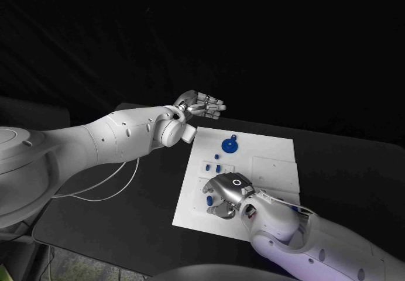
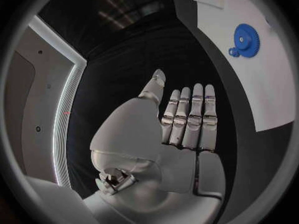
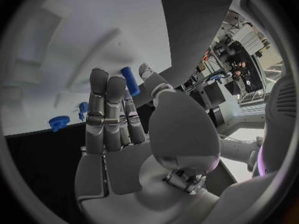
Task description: Assemble the parts on the task board
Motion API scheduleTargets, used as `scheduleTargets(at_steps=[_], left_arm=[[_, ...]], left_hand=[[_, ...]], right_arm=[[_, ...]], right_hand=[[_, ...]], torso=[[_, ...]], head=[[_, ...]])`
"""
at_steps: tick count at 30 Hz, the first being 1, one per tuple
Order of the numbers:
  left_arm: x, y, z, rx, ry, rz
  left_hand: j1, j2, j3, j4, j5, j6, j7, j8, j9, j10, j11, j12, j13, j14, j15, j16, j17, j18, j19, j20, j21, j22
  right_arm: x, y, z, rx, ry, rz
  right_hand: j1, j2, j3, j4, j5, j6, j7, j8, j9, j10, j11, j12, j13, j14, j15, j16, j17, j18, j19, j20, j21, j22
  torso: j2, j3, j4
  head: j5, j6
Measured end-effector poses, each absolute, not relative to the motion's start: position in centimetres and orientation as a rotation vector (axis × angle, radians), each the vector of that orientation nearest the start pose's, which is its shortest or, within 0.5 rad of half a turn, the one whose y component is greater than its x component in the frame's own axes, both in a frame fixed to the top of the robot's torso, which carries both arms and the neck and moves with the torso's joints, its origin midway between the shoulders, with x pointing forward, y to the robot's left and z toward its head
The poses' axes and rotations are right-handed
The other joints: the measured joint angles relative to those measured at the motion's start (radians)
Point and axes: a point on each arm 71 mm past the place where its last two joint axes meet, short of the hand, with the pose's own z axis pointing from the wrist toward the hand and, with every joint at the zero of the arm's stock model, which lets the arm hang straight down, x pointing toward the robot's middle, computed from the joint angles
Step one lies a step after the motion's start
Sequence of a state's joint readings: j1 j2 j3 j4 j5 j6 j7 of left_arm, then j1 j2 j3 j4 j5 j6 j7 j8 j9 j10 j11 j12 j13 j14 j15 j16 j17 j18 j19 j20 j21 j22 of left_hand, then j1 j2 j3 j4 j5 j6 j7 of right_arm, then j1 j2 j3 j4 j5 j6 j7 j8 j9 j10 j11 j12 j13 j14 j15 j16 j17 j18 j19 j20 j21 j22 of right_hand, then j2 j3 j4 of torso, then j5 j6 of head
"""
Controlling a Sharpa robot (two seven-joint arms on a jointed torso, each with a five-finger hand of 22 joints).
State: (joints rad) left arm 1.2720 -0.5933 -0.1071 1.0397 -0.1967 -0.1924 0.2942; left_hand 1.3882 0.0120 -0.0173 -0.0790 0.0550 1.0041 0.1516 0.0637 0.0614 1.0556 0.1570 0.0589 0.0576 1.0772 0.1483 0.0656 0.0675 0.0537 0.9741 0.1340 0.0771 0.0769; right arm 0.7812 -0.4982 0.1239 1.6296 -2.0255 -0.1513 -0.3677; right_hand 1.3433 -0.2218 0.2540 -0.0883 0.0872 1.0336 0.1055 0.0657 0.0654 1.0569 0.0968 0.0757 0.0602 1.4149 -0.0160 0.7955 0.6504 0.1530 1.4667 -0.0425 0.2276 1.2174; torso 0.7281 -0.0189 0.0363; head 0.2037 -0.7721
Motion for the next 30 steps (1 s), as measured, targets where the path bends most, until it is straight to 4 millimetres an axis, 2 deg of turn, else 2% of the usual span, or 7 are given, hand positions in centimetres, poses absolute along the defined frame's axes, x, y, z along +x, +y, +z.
scheduleTargets(at_steps=[7,14,16,19,22,27,30], left_arm=[[57.3,22.1,-19.0,-0.912,1.535,-1.295],[57.3,22.3,-19.0,-0.914,1.535,-1.292],[57.2,22.4,-19.0,-0.915,1.535,-1.291],[57.2,22.5,-19.0,-0.916,1.534,-1.289],[57.1,22.8,-19.0,-0.918,1.533,-1.286],[56.8,23.9,-18.9,-0.922,1.527,-1.279],[56.6,24.4,-18.9,-0.924,1.524,-1.278]], left_hand=[[0.000,0.000,0.000,0.000,0.000,-0.006,0.006,0.000,0.000,0.000,0.000,0.000,0.000,0.000,0.000,0.000,0.000,0.000,0.000,0.000,0.000,0.000],[0.000,0.000,0.000,0.000,0.000,-0.006,0.005,0.000,0.000,0.000,0.000,0.000,0.000,0.000,0.000,0.000,0.000,0.000,0.000,0.000,0.000,0.000],[0.000,0.000,0.000,0.000,0.000,-0.006,0.006,0.000,0.000,0.000,0.000,0.000,0.000,0.000,0.000,0.000,0.000,0.000,0.000,0.000,0.000,0.000],[0.000,0.000,-0.002,0.002,0.000,-0.008,0.003,0.000,0.000,0.000,0.000,0.000,0.000,0.000,0.000,0.000,0.000,0.000,0.000,0.000,0.000,0.000],[0.000,0.000,-0.003,0.003,0.000,-0.009,0.002,0.000,0.000,0.000,0.000,0.000,0.000,0.000,0.000,0.000,0.000,0.000,0.000,0.000,0.000,0.000],[0.000,0.000,-0.003,0.003,0.000,-0.009,0.002,0.000,0.000,0.000,0.000,0.000,0.000,0.006,-0.005,0.000,0.000,0.000,0.000,0.000,0.000,0.000],[0.000,0.000,-0.003,0.003,0.000,-0.009,0.002,0.000,0.000,0.008,-0.008,0.000,0.000,0.022,-0.010,0.000,0.000,0.000,0.006,-0.006,0.000,0.000]], right_arm=[[36.9,-1.8,-26.9,-0.436,1.675,0.748],[36.7,-2.4,-26.3,-0.392,1.641,0.785],[36.6,-2.9,-25.9,-0.370,1.630,0.798],[37.2,-4.0,-24.8,-0.323,1.610,0.808],[38.4,-6.0,-23.5,-0.262,1.589,0.808],[40.4,-9.9,-22.2,-0.141,1.597,0.810],[41.7,-12.4,-21.7,-0.055,1.620,0.798]], right_hand=[[0.019,-0.019,0.001,0.031,-0.011,-0.028,-0.007,0.000,-0.001,-0.037,0.009,0.012,0.000,-0.003,0.003,0.000,-0.018,0.005,-0.002,0.006,-0.005,-0.011],[0.020,-0.020,-0.020,0.061,-0.017,-0.032,-0.007,0.000,-0.001,-0.043,0.008,0.028,0.000,-0.005,0.005,0.008,-0.023,0.007,0.000,0.007,-0.007,-0.014],[0.020,-0.020,-0.026,0.066,-0.017,-0.029,-0.010,0.000,-0.001,-0.024,-0.002,0.037,0.000,-0.004,0.004,0.013,-0.023,0.007,0.000,0.007,-0.003,-0.017],[-0.011,0.011,-0.029,0.066,-0.017,0.011,-0.003,0.000,-0.001,0.090,-0.028,0.066,-0.001,0.014,-0.014,0.013,-0.026,0.007,0.001,0.002,0.017,-0.019],[-0.019,0.051,0.022,0.068,-0.027,0.051,-0.003,0.000,-0.001,0.157,-0.045,0.063,-0.001,0.020,-0.020,0.013,-0.028,0.002,0.001,-0.013,0.025,-0.022],[-0.042,0.060,0.056,0.073,-0.027,0.107,-0.017,0.000,0.002,0.273,-0.080,0.103,0.021,0.034,-0.046,0.013,-0.026,-0.026,0.001,-0.035,0.088,-0.010],[-0.058,0.066,0.033,0.061,0.010,0.134,-0.030,0.000,0.007,0.345,-0.107,0.186,0.086,0.032,-0.065,0.013,-0.021,-0.042,-0.002,-0.056,0.113,-0.005]], torso=[[0.000,0.0009,0.0000],[0.000,0.0014,-0.0001],[0.000,0.0014,-0.0005],[0.000,0.0016,-0.0014],[0.000,0.0015,-0.0025],[-0.003,0.0018,-0.0058],[-0.006,0.0031,-0.0088]], head=[[-0.003,0.002],[-0.009,0.007],[-0.013,0.010],[-0.019,0.016],[-0.027,0.025],[-0.049,0.040],[-0.063,0.048]])
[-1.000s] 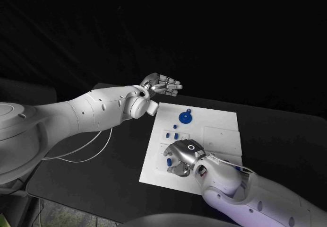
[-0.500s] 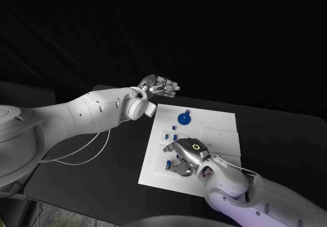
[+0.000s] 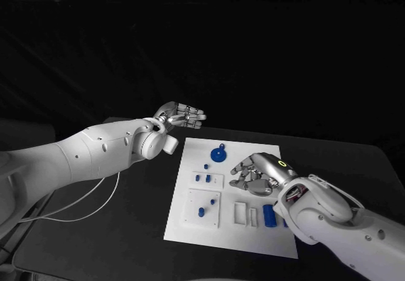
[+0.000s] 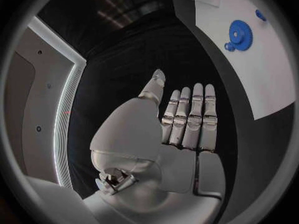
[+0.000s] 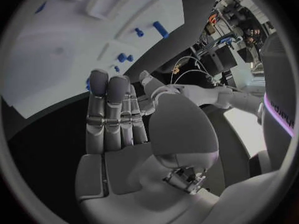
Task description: Assemble the parts on the task board
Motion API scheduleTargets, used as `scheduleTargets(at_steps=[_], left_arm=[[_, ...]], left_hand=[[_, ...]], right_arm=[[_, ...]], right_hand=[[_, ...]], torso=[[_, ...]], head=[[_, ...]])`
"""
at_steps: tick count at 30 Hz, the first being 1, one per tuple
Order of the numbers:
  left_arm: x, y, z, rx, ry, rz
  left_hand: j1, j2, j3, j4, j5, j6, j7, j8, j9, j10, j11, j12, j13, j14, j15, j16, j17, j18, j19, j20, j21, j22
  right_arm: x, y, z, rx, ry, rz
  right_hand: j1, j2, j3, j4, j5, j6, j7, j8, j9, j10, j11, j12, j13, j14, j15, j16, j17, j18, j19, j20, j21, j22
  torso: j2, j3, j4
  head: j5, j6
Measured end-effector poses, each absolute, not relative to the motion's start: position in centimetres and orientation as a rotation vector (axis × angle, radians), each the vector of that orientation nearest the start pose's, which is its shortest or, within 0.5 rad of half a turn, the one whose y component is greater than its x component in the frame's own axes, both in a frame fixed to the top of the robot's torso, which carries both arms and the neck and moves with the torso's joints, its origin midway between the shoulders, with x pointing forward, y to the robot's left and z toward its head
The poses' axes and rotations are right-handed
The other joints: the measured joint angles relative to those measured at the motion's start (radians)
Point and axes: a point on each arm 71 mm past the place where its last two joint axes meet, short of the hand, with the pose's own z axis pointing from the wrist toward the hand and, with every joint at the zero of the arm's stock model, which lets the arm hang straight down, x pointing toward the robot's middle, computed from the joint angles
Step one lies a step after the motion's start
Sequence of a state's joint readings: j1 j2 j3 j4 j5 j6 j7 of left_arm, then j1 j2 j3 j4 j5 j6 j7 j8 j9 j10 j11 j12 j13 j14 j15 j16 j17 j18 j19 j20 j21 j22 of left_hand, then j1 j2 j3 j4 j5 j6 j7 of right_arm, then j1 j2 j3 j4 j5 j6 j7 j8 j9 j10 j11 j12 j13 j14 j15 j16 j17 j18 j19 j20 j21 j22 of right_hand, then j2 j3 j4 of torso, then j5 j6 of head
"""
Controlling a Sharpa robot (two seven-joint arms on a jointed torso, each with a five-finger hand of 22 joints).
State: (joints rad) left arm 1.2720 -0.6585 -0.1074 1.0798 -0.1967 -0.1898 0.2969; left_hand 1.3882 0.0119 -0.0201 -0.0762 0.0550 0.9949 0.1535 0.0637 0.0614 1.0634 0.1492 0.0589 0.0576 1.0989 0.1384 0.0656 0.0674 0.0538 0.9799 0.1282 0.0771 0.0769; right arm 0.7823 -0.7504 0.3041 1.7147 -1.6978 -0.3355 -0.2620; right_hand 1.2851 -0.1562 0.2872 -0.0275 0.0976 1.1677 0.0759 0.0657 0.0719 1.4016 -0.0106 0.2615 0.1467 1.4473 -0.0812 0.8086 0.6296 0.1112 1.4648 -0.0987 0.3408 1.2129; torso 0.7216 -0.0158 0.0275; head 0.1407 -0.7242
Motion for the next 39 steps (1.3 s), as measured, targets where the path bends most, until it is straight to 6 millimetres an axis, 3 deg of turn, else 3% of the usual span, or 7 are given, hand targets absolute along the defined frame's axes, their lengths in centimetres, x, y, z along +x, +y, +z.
scheduleTargets(at_steps=[4,8,12,16,22,29,39], left_arm=[[56.1,24.9,-18.8,-0.921,1.524,-1.289],[55.6,25.3,-18.6,-0.918,1.524,-1.300],[55.2,25.5,-18.5,-0.914,1.528,-1.314],[54.8,25.6,-18.5,-0.909,1.535,-1.328],[54.4,25.3,-18.4,-0.897,1.547,-1.347],[54.2,25.1,-18.4,-0.887,1.557,-1.359],[54.1,24.8,-18.4,-0.878,1.568,-1.375]], left_hand=[[-0.004,0.004,-0.003,0.003,0.000,0.000,0.000,0.000,0.000,0.018,-0.006,0.000,0.000,0.023,-0.006,0.000,0.000,0.000,0.007,-0.007,0.008,0.000],[-0.005,0.005,-0.006,0.006,0.000,-0.003,-0.003,0.000,0.000,0.045,-0.016,0.000,0.000,0.058,-0.016,0.000,0.000,0.000,0.027,-0.019,0.019,0.005],[-0.010,0.009,-0.013,0.008,0.000,-0.004,-0.004,0.000,0.000,0.058,-0.020,0.000,0.000,0.080,-0.023,0.000,0.001,0.000,0.043,-0.025,0.027,0.007],[-0.033,-0.005,-0.028,0.017,0.000,0.000,-0.007,0.000,0.000,0.066,-0.026,0.000,0.000,0.111,-0.036,0.000,0.003,0.000,0.057,-0.035,0.035,0.009],[-0.058,-0.021,-0.036,0.025,0.000,0.000,-0.007,0.000,0.000,0.073,-0.026,0.000,0.000,0.114,-0.033,0.000,0.003,0.000,0.061,-0.039,0.035,0.009],[-0.084,-0.013,-0.035,0.049,0.000,0.000,-0.015,0.000,0.000,0.092,-0.035,0.000,0.000,0.143,-0.047,0.000,0.001,0.000,0.070,-0.048,0.042,0.009],[-0.084,-0.013,-0.036,0.055,0.000,0.000,-0.014,0.000,0.000,0.092,-0.035,0.000,0.000,0.148,-0.046,0.000,0.001,0.000,0.075,-0.053,0.042,0.007]], right_arm=[[43.2,-16.0,-21.5,0.079,1.679,0.774],[43.9,-18.6,-21.8,0.187,1.759,0.746],[44.0,-20.4,-22.3,0.279,1.859,0.703],[43.6,-21.6,-22.9,0.349,1.984,0.639],[42.9,-22.5,-24.0,0.390,2.181,0.516],[42.4,-22.5,-24.6,0.376,2.290,0.442],[42.0,-21.6,-25.1,0.315,2.341,0.405]], right_hand=[[-0.033,0.023,-0.056,0.005,0.061,0.022,-0.015,0.000,0.013,-0.045,-0.026,0.275,0.281,0.013,-0.016,0.020,0.021,-0.028,0.002,-0.020,0.067,0.013],[-0.051,0.040,-0.050,0.023,0.108,0.058,-0.037,0.000,0.062,-0.126,-0.040,0.574,0.614,0.003,-0.029,0.092,0.084,-0.027,0.002,-0.030,0.197,0.056],[-0.059,0.032,-0.016,0.048,0.111,0.049,-0.037,0.000,0.128,-0.116,-0.038,0.760,0.877,-0.012,-0.024,0.154,0.159,-0.027,0.002,-0.030,0.276,0.088],[-0.102,0.034,-0.022,0.072,0.086,0.023,-0.028,0.000,0.158,-0.101,-0.033,0.779,0.942,-0.012,-0.024,0.197,0.223,-0.027,0.002,-0.030,0.310,0.095],[-0.165,0.016,-0.003,0.136,-0.016,-0.010,-0.019,0.000,0.180,-0.100,-0.028,0.747,0.966,-0.015,-0.021,0.202,0.265,-0.027,0.000,-0.027,0.312,0.095],[-0.172,0.009,-0.007,0.155,-0.028,-0.011,-0.018,0.000,0.198,-0.088,-0.023,0.739,1.005,-0.011,-0.017,0.206,0.305,-0.027,0.000,-0.024,0.319,0.095],[-0.190,-0.010,-0.012,0.200,-0.043,-0.018,-0.019,0.000,0.201,-0.081,-0.023,0.721,1.025,-0.011,-0.017,0.206,0.331,-0.027,0.000,-0.024,0.333,0.095]], torso=[[-0.005,0.0034,-0.0053],[-0.012,0.0080,-0.0109],[-0.018,0.0111,-0.0151],[-0.025,0.0130,-0.0182],[-0.036,0.0124,-0.0229],[-0.042,0.0090,-0.0248],[-0.042,0.0063,-0.0249]], head=[[-0.015,0.008],[-0.030,0.011],[-0.042,0.010],[-0.055,0.009],[-0.064,0.005],[-0.071,0.002],[-0.075,-0.003]])
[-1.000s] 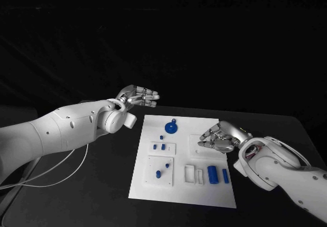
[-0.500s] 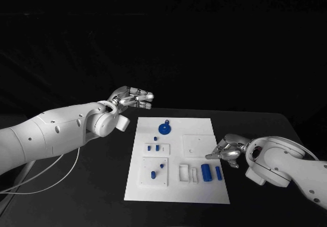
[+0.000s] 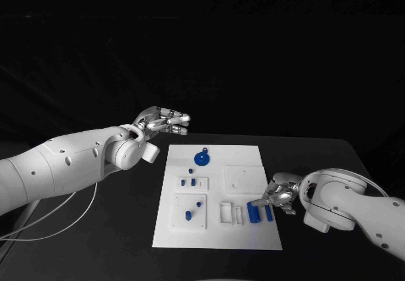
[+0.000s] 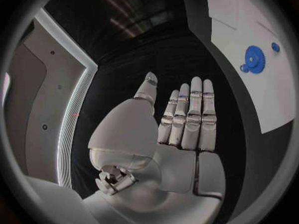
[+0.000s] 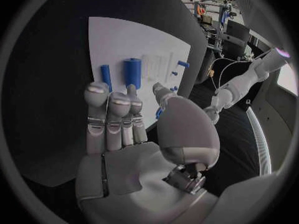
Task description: Assemble the parts on the task board
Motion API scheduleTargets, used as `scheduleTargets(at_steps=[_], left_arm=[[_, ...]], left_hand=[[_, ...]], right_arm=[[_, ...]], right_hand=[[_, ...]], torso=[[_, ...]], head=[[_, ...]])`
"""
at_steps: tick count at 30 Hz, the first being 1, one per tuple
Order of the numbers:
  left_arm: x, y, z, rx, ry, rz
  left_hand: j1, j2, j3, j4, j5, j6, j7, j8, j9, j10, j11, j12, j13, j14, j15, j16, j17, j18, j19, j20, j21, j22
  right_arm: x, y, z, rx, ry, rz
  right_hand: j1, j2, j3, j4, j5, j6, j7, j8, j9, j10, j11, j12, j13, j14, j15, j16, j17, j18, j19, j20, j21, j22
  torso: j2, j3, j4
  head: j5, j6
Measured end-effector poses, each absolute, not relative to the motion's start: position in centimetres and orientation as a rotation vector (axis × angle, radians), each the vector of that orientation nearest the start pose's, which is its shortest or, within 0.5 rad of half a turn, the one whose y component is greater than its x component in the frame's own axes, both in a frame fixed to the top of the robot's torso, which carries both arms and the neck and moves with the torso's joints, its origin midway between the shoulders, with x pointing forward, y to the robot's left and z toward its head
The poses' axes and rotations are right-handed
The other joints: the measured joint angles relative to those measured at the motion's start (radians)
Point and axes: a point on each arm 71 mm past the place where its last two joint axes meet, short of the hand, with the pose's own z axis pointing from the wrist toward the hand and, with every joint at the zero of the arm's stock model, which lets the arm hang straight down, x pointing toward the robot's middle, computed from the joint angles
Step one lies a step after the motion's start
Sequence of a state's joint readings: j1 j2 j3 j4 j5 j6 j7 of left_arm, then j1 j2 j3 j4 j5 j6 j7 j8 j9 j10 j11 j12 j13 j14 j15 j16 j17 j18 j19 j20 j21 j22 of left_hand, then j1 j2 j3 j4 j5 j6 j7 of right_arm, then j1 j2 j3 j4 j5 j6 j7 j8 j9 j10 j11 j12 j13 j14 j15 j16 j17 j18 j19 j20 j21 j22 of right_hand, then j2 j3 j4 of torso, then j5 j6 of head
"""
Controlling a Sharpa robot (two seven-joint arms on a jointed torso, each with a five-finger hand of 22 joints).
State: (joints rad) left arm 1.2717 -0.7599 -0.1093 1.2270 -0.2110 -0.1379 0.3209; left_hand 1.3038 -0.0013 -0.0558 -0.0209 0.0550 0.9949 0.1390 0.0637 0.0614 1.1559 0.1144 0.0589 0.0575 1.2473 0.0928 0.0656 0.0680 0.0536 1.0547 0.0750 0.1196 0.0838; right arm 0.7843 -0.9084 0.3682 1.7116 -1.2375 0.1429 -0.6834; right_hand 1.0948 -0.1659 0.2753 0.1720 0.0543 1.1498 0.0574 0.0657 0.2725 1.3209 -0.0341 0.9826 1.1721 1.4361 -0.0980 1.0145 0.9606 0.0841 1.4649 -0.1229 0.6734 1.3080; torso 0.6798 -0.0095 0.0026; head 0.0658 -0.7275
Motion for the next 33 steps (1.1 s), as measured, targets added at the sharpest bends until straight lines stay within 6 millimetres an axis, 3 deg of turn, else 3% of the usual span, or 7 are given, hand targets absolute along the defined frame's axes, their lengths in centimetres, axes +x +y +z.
scheduleTargets(at_steps=[10,28,29,31,33], left_arm=[[54.0,24.6,-18.4,-0.873,1.576,-1.386],[53.9,24.5,-18.4,-0.869,1.585,-1.392],[53.9,24.5,-18.5,-0.869,1.586,-1.392],[53.9,24.5,-18.5,-0.868,1.586,-1.391],[53.9,24.5,-18.5,-0.867,1.587,-1.391]], left_hand=[[-0.004,-0.004,0.003,0.003,0.000,0.000,0.000,0.000,0.000,0.000,0.000,0.000,0.000,0.000,0.000,0.000,0.000,0.000,0.004,0.004,0.000,-0.001],[-0.009,-0.009,0.005,0.019,0.000,0.000,0.000,0.000,0.000,0.000,0.000,0.000,0.000,-0.002,0.002,0.000,0.000,0.000,0.004,0.004,0.000,-0.004],[-0.009,-0.009,0.006,0.019,0.000,0.000,0.000,0.000,0.000,0.000,0.000,0.000,0.000,-0.003,0.003,0.000,0.000,0.000,0.003,0.004,0.000,-0.004],[-0.010,-0.010,0.006,0.019,0.000,0.000,0.000,0.000,0.000,0.000,0.000,0.000,0.000,-0.004,0.004,0.000,0.000,0.000,0.004,0.004,0.000,-0.004],[-0.013,-0.013,0.006,0.019,0.000,0.000,0.000,0.000,0.000,-0.002,0.002,0.000,0.000,-0.004,0.004,0.000,0.000,0.000,0.004,0.004,0.000,-0.004]], right_arm=[[41.7,-20.7,-26.7,0.259,2.363,0.359],[41.5,-19.2,-28.5,0.192,2.357,0.311],[41.5,-19.1,-28.6,0.193,2.355,0.315],[41.5,-18.9,-28.6,0.199,2.349,0.318],[41.5,-18.8,-28.7,0.204,2.345,0.321]], right_hand=[[-0.013,-0.024,-0.013,0.025,0.000,0.000,0.000,0.000,-0.001,0.000,0.000,-0.004,0.009,0.000,0.000,0.000,0.016,0.000,0.000,0.000,0.007,0.000],[-0.006,-0.041,-0.071,0.081,0.000,0.008,-0.004,0.006,-0.004,0.007,-0.003,-0.016,0.029,0.006,-0.002,0.000,0.051,0.000,0.000,0.000,0.027,0.000],[-0.006,-0.041,-0.073,0.082,0.000,0.006,-0.003,0.006,0.031,0.007,-0.003,-0.016,0.030,0.006,-0.002,0.000,0.053,0.000,0.000,0.000,0.031,0.000],[-0.006,-0.041,-0.075,0.085,0.000,0.004,-0.004,0.006,0.068,0.007,-0.003,-0.016,0.031,0.006,-0.002,0.000,0.056,0.000,0.000,0.000,0.031,0.000],[-0.002,-0.045,-0.076,0.085,0.000,0.004,-0.004,0.006,0.084,0.007,-0.003,-0.016,0.031,0.006,-0.002,0.000,0.058,0.000,0.000,0.000,0.033,0.000]], torso=[[0.001,0.0011,-0.0001],[0.002,0.0022,-0.0007],[0.002,0.0021,-0.0005],[0.003,0.0021,-0.0005],[0.003,0.0018,-0.0005]], head=[[0.002,-0.009],[0.010,-0.024],[0.010,-0.024],[0.010,-0.026],[0.011,-0.027]])
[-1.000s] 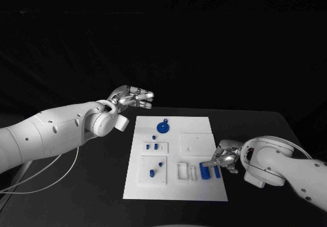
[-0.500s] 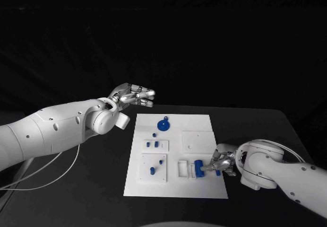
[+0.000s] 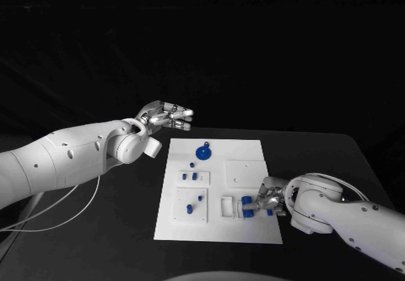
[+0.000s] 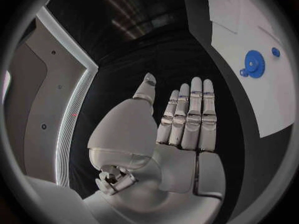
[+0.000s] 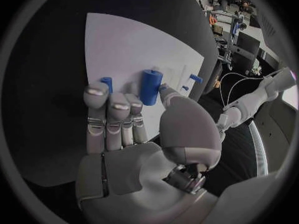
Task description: Assemble the parts on the task board
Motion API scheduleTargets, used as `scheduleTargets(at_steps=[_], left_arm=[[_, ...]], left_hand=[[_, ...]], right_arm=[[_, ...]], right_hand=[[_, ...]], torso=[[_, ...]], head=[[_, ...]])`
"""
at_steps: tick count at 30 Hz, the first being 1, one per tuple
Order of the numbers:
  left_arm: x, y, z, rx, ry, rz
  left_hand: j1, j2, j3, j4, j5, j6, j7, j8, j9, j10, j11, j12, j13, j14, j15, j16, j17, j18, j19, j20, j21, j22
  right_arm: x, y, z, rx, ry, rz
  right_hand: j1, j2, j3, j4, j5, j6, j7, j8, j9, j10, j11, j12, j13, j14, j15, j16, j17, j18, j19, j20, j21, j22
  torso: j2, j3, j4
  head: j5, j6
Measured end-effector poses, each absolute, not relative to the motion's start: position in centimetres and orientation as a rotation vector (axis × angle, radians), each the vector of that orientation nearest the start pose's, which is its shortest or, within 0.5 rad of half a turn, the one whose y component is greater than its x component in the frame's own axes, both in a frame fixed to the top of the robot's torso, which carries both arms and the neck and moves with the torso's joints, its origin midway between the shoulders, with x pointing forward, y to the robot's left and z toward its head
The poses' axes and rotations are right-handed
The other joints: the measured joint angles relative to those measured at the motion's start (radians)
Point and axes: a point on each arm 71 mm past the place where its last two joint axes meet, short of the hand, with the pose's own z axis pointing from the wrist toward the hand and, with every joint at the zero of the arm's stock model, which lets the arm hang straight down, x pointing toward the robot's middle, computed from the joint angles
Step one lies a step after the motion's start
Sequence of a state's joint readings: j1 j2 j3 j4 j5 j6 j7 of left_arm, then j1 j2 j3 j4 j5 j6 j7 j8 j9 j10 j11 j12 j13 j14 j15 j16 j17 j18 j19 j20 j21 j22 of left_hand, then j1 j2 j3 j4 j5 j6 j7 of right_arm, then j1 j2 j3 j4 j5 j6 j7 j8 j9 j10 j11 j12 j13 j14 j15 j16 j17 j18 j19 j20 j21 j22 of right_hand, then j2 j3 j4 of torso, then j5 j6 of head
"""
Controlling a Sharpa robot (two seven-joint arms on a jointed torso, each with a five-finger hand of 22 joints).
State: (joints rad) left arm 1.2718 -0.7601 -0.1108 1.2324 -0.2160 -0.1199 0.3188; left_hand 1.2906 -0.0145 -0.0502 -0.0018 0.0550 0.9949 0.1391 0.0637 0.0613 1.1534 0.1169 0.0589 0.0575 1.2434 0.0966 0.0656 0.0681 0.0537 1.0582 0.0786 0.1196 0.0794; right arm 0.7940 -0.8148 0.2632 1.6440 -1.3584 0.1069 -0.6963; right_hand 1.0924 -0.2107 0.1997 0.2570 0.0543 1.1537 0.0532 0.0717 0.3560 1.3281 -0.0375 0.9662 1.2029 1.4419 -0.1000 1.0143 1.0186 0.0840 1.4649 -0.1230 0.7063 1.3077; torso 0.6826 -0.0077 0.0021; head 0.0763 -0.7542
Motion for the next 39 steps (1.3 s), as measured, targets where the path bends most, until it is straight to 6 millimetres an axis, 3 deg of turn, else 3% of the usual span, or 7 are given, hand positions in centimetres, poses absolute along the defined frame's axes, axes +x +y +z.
scheduleTargets(at_steps=[9,13,16,21,23,28,39], left_arm=[[53.9,24.4,-18.5,-0.865,1.589,-1.390],[54.0,24.4,-18.5,-0.865,1.591,-1.390],[54.0,24.3,-18.5,-0.864,1.593,-1.392],[54.0,24.1,-18.5,-0.862,1.597,-1.394],[54.0,24.1,-18.5,-0.862,1.599,-1.394],[54.1,24.2,-18.6,-0.863,1.601,-1.390],[54.1,24.3,-18.6,-0.863,1.609,-1.385]], left_hand=[[0.000,0.000,0.003,0.003,0.000,0.000,0.000,0.000,0.000,-0.001,0.001,0.000,0.000,0.000,0.000,0.000,0.000,0.000,0.004,0.004,0.000,-0.001],[0.000,0.000,0.003,0.003,0.000,0.000,0.000,0.000,0.000,-0.001,0.001,0.000,0.000,0.000,0.000,0.000,0.000,0.000,0.004,0.004,0.000,-0.001],[0.000,0.000,0.006,0.006,0.000,-0.005,0.005,0.000,0.000,-0.001,0.001,0.000,0.000,-0.004,0.004,0.000,0.000,0.000,0.004,0.004,0.000,-0.001],[0.000,0.000,0.006,0.006,0.000,-0.005,0.005,0.000,0.000,-0.001,0.001,0.000,0.000,-0.004,0.004,0.000,0.000,0.000,0.004,0.004,0.000,-0.001],[0.000,0.000,0.006,0.006,0.000,-0.013,0.005,0.000,0.000,-0.001,0.001,0.000,0.000,-0.004,0.004,0.000,0.000,0.000,0.004,0.004,0.000,-0.001],[0.000,0.000,0.006,0.006,0.000,-0.016,0.009,0.000,0.000,-0.005,0.005,0.000,0.000,-0.004,0.004,0.000,0.000,0.000,0.004,0.004,0.000,-0.001],[0.000,-0.008,0.010,0.010,0.000,-0.023,0.009,0.000,0.000,-0.005,0.005,0.000,0.000,-0.004,0.004,0.000,0.000,0.000,0.004,0.004,0.000,-0.001]], right_arm=[[41.5,-18.3,-28.8,0.219,2.336,0.333],[41.6,-18.2,-29.0,0.218,2.333,0.328],[41.7,-18.0,-29.1,0.219,2.329,0.331],[41.8,-17.8,-29.3,0.223,2.323,0.331],[41.9,-17.8,-29.5,0.227,2.321,0.331],[42.0,-17.9,-29.7,0.236,2.314,0.335],[41.9,-18.1,-29.9,0.261,2.300,0.352]], right_hand=[[0.017,0.015,0.035,-0.029,0.000,0.000,0.000,0.000,0.017,0.000,0.000,0.000,-0.002,0.004,0.004,0.000,0.002,0.000,0.000,0.000,0.002,0.000],[0.043,0.026,0.091,-0.098,0.005,0.000,0.000,0.000,0.140,0.000,0.000,0.000,-0.003,0.004,0.004,0.000,0.001,0.000,0.000,0.000,0.002,0.000],[0.047,0.026,0.099,-0.184,0.077,0.000,0.000,0.000,0.160,0.002,0.002,0.000,-0.005,0.004,0.004,0.000,0.001,-0.009,0.000,0.000,0.002,0.000],[0.047,0.027,0.032,-0.252,0.187,0.001,0.000,0.000,0.276,0.000,0.002,0.000,-0.005,0.005,0.006,0.000,0.006,-0.015,0.000,0.000,0.002,0.000],[0.047,0.027,0.011,-0.272,0.221,0.001,0.000,0.000,0.370,-0.004,0.003,0.000,-0.005,0.005,0.006,0.000,0.007,-0.015,0.000,0.000,0.002,0.000],[0.034,0.040,-0.010,-0.293,0.261,0.002,0.001,0.000,0.463,-0.006,0.002,0.000,-0.007,0.005,0.006,0.000,0.011,-0.016,0.000,0.000,0.002,0.000],[0.025,0.049,-0.013,-0.296,0.329,0.025,0.000,0.000,0.505,-0.006,0.001,0.000,-0.009,0.007,0.008,0.000,0.013,-0.017,0.000,0.000,0.014,0.000]], torso=[[0.000,-0.0014,-0.0002],[0.000,-0.0015,-0.0002],[0.000,-0.0014,-0.0002],[0.000,-0.0014,-0.0002],[0.000,-0.0013,-0.0002],[0.000,-0.0014,-0.0004],[0.000,-0.0013,-0.0010]], head=[[0.000,-0.002],[-0.001,-0.002],[-0.001,-0.002],[-0.002,-0.005],[-0.002,-0.005],[-0.002,-0.006],[0.003,-0.005]])
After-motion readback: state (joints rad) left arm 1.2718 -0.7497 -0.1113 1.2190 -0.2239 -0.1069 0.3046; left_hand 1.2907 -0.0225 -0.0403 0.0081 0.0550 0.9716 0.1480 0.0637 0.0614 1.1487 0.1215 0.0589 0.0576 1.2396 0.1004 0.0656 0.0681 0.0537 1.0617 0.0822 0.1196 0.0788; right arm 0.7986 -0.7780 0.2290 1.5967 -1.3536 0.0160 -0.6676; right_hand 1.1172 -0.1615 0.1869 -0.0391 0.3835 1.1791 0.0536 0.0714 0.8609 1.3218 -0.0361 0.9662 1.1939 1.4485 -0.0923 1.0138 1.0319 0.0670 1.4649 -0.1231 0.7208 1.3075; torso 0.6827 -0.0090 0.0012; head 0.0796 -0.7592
